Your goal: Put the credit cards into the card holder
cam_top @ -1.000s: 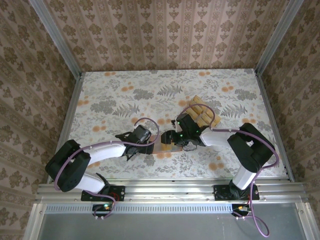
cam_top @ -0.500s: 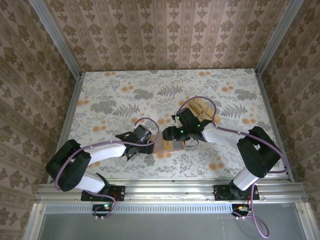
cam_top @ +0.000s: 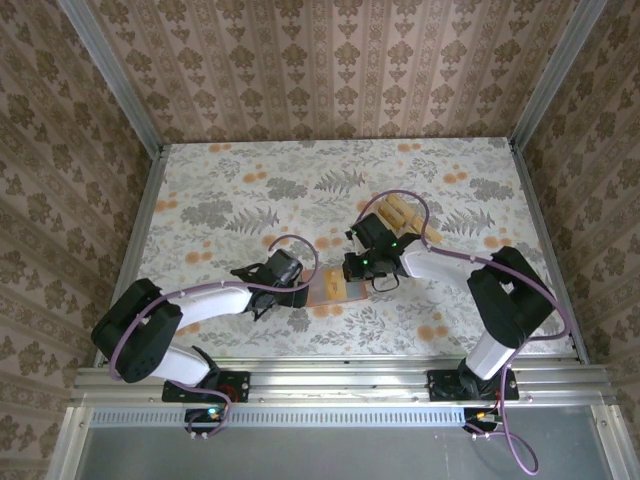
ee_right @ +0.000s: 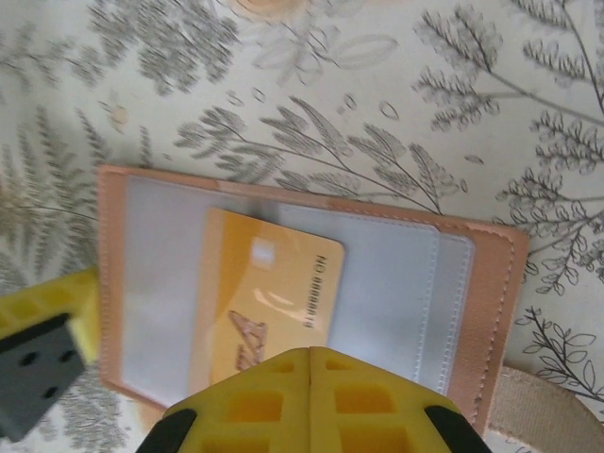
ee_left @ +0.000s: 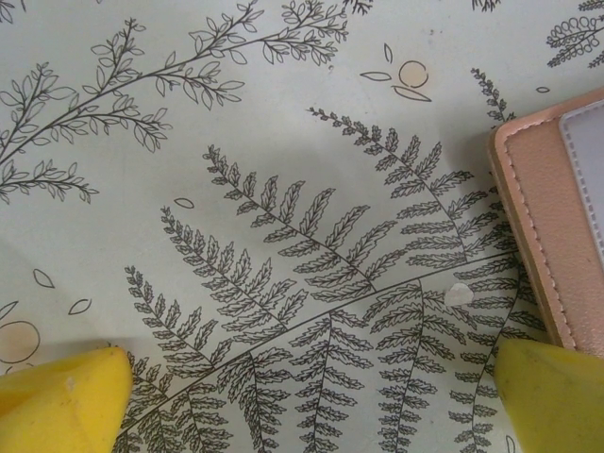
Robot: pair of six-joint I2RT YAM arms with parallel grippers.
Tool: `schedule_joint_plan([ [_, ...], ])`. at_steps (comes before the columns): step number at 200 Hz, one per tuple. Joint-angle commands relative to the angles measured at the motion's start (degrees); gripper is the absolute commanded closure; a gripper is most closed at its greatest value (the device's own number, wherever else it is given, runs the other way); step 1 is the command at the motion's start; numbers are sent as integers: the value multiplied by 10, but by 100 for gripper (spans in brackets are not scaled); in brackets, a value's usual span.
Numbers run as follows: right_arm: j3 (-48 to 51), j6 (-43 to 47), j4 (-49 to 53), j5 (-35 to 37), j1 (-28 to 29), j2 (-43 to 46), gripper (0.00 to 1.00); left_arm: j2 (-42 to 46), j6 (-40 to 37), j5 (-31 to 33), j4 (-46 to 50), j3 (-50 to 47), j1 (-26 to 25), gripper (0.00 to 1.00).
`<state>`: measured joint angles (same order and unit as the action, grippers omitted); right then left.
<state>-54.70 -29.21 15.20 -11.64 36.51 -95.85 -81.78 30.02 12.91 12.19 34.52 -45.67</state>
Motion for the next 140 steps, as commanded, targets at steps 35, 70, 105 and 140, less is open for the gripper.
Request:
schedule_joint_plan([
  [35, -11, 16, 16, 19, 0, -40, 100, -19, 1, -1, -4, -2, 5, 0],
  [70, -14, 13, 8, 13, 8, -55, 100, -22, 0, -3, -7, -2, 5, 0],
  [105, -16, 9, 4, 7, 12, -60, 100, -26, 0, -5, -11, -1, 6, 0],
  [140, -18, 6, 3, 5, 16, -60, 100, -35, -2, -8, -14, 5, 5, 0],
])
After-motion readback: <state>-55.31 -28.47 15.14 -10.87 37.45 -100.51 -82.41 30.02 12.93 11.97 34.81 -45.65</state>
